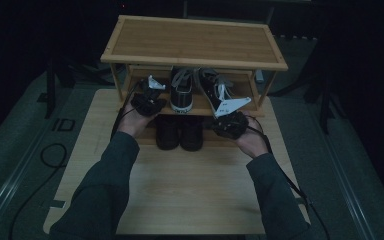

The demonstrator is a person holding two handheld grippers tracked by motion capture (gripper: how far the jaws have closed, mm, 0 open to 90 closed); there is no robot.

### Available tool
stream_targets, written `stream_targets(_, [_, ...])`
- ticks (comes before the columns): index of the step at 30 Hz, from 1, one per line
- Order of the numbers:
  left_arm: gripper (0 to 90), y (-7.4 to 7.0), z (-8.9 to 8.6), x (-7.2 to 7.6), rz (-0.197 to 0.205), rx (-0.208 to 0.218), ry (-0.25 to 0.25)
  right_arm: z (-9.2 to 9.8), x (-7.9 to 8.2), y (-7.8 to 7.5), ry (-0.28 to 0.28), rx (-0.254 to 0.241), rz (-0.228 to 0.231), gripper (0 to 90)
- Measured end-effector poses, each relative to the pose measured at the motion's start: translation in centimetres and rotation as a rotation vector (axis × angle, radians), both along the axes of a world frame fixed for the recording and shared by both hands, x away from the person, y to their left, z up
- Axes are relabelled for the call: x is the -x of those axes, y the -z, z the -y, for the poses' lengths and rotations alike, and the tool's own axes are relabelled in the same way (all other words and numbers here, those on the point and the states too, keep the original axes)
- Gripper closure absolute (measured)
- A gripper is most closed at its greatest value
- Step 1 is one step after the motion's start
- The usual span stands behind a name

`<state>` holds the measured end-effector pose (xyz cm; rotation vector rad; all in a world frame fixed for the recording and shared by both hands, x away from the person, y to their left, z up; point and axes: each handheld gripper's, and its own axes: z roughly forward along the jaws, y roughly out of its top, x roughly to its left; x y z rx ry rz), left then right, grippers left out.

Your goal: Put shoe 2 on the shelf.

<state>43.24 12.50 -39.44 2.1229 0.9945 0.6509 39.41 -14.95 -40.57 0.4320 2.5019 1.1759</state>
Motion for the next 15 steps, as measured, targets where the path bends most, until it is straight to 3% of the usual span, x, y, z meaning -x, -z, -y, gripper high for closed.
stream_targets(15, [90.0,0.0,-0.1,0.0,-0.002,0.005,0.004,1.8,0.0,0.0,0.02,-0.002,-0.01,89.8])
